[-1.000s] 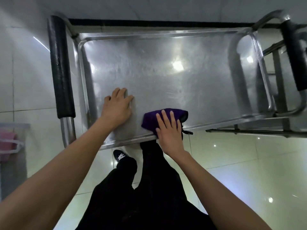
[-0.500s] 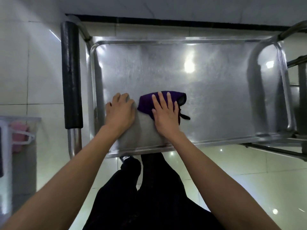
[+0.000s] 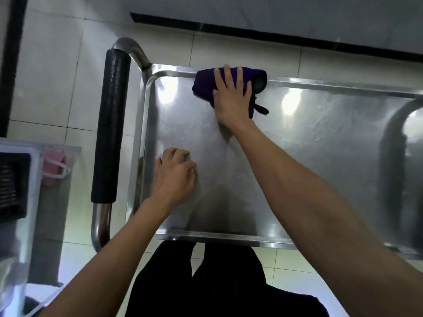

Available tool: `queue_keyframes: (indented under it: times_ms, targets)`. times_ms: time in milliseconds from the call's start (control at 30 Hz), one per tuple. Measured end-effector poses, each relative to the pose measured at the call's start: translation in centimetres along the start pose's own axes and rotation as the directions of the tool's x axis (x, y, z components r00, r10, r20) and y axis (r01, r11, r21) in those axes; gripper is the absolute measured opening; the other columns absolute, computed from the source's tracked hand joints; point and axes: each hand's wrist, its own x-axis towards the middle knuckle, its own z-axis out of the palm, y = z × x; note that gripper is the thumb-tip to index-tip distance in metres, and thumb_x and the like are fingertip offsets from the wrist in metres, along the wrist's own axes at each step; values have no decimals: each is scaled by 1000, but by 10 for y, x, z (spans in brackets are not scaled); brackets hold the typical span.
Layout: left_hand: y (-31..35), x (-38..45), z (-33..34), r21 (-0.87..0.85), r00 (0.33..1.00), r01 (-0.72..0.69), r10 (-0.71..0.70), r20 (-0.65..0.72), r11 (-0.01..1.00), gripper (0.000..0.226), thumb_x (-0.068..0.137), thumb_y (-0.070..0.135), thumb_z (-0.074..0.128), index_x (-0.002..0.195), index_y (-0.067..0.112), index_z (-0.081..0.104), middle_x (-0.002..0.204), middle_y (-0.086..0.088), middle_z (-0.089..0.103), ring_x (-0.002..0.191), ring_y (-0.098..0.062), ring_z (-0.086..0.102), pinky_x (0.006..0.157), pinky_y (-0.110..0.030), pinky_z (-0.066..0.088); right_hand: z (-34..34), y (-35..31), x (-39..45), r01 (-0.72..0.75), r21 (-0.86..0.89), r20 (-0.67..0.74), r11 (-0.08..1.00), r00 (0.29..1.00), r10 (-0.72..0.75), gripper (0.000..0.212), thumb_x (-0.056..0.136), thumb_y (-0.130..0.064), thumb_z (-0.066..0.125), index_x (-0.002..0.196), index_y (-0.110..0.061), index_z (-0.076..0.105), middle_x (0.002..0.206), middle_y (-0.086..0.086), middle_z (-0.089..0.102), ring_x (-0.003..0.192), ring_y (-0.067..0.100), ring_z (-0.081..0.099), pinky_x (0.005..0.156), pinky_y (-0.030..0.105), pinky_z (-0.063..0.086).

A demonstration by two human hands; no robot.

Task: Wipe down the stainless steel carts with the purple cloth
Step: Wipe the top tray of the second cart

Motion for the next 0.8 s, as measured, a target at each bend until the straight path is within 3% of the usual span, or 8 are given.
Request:
queue_keyframes:
  times_ms: [133,300,600,800]
  targets:
    - [-3,-5,1,-33,1000,3,-3,7,999,25,94,26,62,116,21,74,141,-3,56,138,-31,40,109,-57,37,4,-1,3,18,-22,-28,1000,999,-19,55,106,-30,29,159,-24,16,168,3,7,154,33,-2,121,60,5]
    - [-19,-19,9,-9,992,-46,47,115,999,44,101,33,48,144,25,53,164,4,29,153,-22,18,117,-54,26,17,2,-36,36,-17,-1,999,999,-36,53,106,-34,26,159,-26,17,168,1,8,154,29,-4,122,59,5]
    - [-35,-45,3,3,966,-128,124,225,992,50,101,33,48,149,18,46,168,-5,14,155,-27,9,121,-52,24,64,-22,-209,-46,30,44,998,998,45,55,106,-35,29,159,-28,16,168,-3,7,154,25,-7,122,55,3]
    - [-35,-51,-4,11,947,-188,179,269,982,43,99,24,43,138,14,55,166,-6,13,152,-28,8,116,-58,30,89,-45,-316,-123,42,45,991,992,121,57,104,-36,33,159,-30,18,168,-4,8,154,24,-4,122,52,7]
